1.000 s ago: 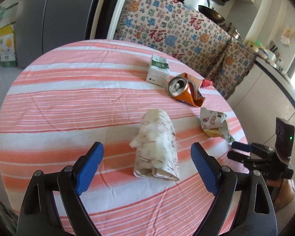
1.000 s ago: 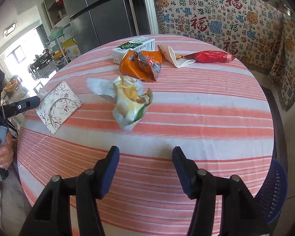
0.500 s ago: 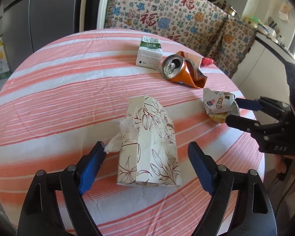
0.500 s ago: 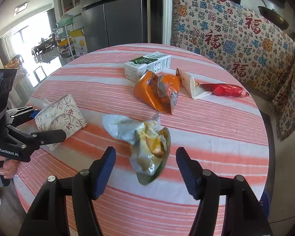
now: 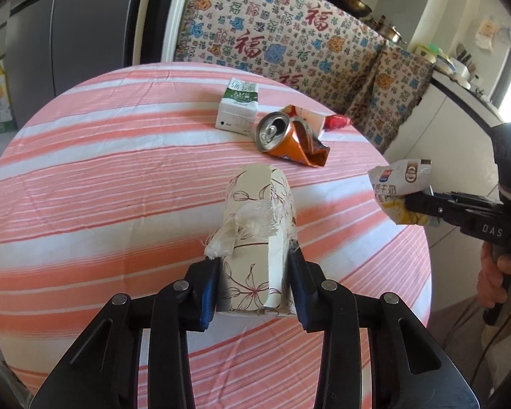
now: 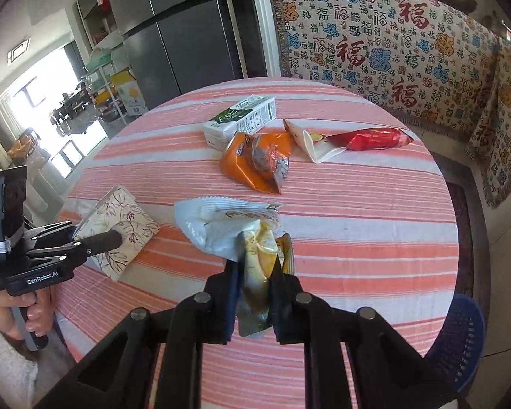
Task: Collect trash
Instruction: 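Carry the paper bag and chip wrapper over the blue wastebasket and open both tools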
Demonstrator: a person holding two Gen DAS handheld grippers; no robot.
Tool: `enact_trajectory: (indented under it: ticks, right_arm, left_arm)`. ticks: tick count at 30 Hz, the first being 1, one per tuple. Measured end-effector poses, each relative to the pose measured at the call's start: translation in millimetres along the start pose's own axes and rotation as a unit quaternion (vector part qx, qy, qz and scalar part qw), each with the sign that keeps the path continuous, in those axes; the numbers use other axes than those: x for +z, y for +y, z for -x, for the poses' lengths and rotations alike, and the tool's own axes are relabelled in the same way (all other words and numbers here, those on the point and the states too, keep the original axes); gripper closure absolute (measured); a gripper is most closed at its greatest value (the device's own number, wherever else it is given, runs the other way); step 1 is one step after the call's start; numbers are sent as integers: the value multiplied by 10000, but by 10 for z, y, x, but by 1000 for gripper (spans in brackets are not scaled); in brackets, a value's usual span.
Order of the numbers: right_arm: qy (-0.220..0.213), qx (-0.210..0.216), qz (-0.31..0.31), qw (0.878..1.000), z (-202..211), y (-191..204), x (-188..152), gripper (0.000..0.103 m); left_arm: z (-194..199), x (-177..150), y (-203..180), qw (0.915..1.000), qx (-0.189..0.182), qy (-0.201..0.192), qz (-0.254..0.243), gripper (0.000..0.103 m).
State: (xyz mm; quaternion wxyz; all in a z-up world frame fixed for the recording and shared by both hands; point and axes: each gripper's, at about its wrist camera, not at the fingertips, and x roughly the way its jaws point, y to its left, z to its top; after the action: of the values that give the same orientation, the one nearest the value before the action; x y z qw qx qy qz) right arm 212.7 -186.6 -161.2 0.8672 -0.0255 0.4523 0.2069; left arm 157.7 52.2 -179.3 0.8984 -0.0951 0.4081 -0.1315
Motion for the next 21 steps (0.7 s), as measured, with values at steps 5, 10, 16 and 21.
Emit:
enact_trajectory:
  ticks: [5,10,16,21]
  right_arm:
    - [-28,81,-253,9996,205,-167,-61,87]
    - [-52,2,-415,9991,341,-334,-172,87]
    - [-145,-85,-620,9979,507,-538,-272,87]
    - [-227,-220,-844,9959,672,-780,-363,87]
  left_arm:
    - [1,19,-255,10000,-88,17,-42,66]
    - [-6,42,-508,9999,-115,35,-109,66]
    - [16,86,-841,9993,-180,33,-322,66]
    - [-53,126,-1157,9980,-335,68,-527,66]
